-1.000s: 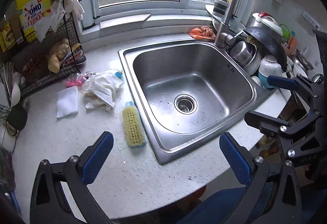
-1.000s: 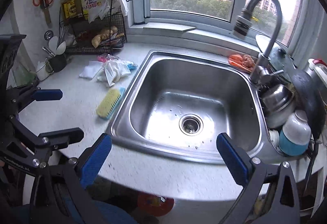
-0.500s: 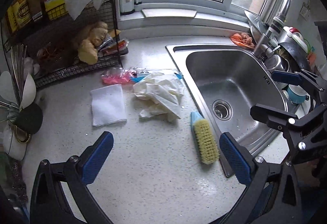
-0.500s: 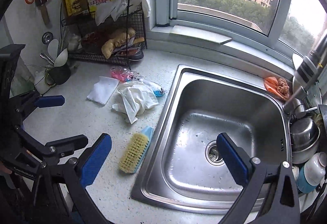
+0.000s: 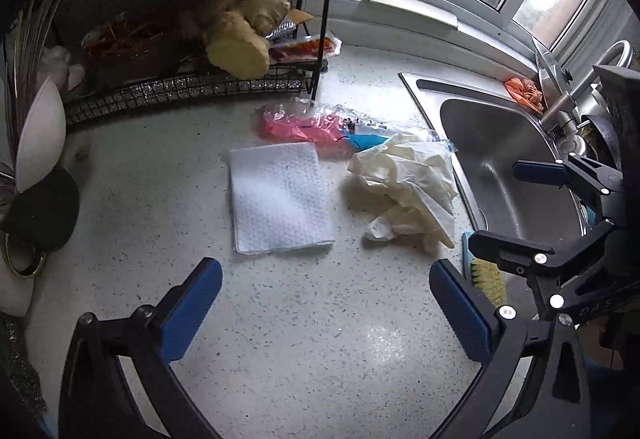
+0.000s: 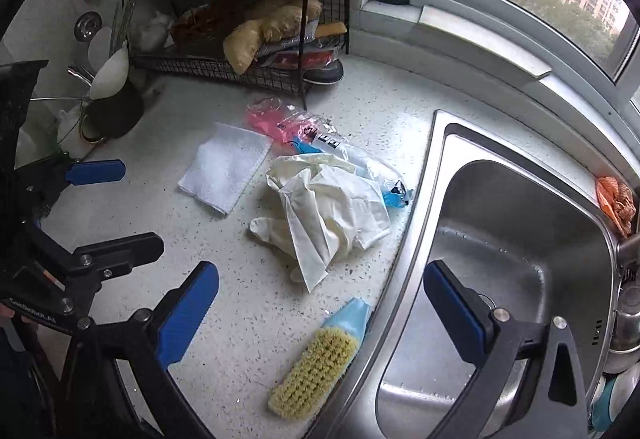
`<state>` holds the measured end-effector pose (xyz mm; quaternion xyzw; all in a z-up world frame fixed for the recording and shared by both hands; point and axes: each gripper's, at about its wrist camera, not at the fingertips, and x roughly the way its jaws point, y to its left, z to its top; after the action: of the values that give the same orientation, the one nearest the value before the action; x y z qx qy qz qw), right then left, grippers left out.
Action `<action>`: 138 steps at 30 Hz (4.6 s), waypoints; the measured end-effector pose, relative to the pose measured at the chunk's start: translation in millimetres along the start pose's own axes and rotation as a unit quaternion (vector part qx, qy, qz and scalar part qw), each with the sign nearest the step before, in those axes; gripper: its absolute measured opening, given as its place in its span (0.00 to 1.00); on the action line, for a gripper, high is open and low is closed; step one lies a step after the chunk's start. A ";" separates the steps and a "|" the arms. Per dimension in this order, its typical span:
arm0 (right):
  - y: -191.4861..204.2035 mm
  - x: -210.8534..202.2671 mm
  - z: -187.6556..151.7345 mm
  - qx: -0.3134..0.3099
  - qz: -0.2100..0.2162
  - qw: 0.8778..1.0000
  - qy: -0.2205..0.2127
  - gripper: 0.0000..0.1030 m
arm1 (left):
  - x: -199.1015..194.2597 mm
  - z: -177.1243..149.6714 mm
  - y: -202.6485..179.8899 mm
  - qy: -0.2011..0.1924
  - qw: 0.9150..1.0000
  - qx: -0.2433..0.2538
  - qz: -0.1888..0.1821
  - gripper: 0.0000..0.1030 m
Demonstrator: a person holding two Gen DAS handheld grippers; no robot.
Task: Collect trash
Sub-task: 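Grasp the crumpled white gloves with the right gripper, then grasp the white cloth with the left gripper while the right holds the gloves, then carry the cloth and gloves down over the red bin with both grippers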
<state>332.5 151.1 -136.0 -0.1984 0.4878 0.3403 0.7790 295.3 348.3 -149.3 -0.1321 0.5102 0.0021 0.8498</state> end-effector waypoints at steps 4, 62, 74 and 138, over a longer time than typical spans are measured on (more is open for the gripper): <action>-3.5 30.5 12.7 0.007 0.011 0.999 0.029 0.99 | 15.9 2.8 11.7 0.014 1.000 -0.004 0.004 1.00; -50.0 -7.2 3.9 0.069 0.057 0.996 -0.006 0.07 | 92.7 46.2 7.8 0.077 0.992 0.028 0.097 0.78; -46.9 -30.1 -2.0 0.059 0.064 0.996 -0.035 0.07 | 56.9 23.5 -22.3 0.068 0.994 -0.003 0.080 0.08; -83.2 4.1 -400.9 0.107 0.016 0.992 0.058 0.07 | 148.4 -341.1 -285.3 0.141 0.986 0.086 0.002 0.08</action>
<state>143.4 -161.9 -320.1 -0.1253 0.5686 0.2861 0.7610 110.3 -23.8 -366.2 -0.0560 0.6238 -0.0587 0.7773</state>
